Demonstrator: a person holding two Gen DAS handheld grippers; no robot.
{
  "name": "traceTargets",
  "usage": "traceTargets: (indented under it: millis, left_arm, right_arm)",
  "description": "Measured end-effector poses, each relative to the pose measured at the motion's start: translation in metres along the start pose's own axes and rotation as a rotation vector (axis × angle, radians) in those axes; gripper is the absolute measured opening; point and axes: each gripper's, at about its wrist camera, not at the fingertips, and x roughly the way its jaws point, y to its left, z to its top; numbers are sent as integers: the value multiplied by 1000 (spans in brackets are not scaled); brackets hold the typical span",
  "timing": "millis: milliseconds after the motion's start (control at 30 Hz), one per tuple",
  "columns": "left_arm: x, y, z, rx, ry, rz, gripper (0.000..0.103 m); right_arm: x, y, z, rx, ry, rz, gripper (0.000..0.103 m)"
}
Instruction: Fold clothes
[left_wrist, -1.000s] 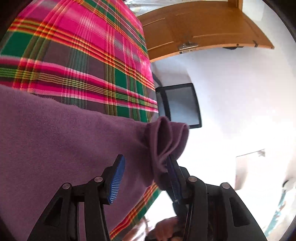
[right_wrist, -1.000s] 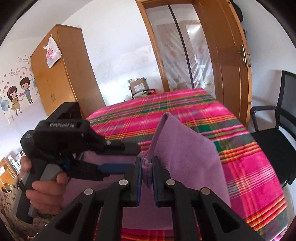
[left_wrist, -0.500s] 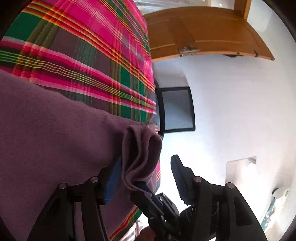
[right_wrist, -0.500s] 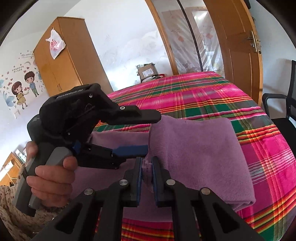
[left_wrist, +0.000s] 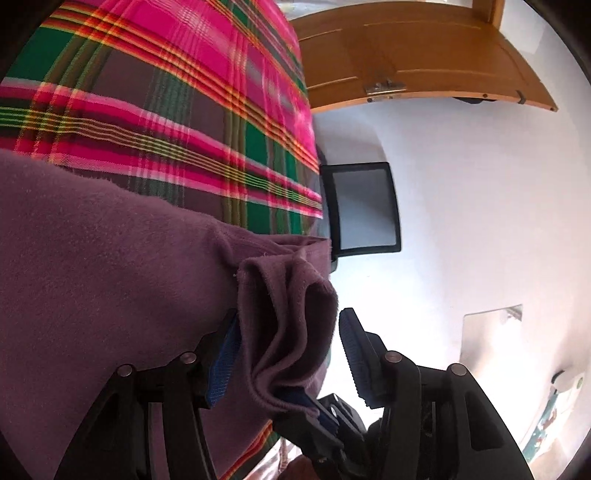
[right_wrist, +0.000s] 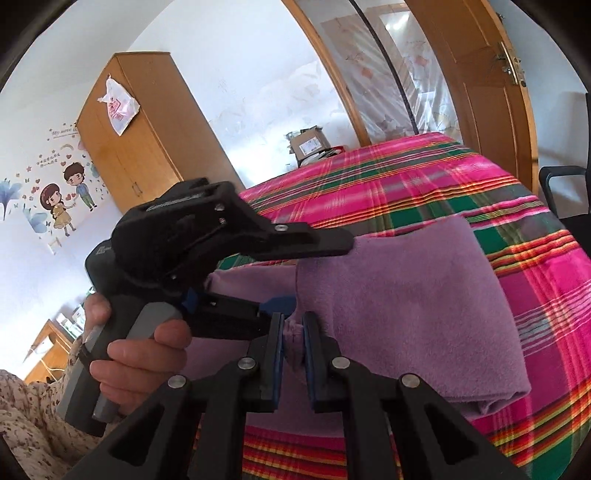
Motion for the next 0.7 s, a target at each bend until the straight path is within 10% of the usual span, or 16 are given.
traceTargets:
  millis: [367, 700]
  left_arm:
    - [-30, -13, -3, 77, -78, 139, 21]
    - [-70, -12, -8, 79, -151, 212, 20]
  right_arm:
    - [3, 24, -2, -17, 11, 39, 10]
    - [14, 54, -1, -41, 31, 89, 10]
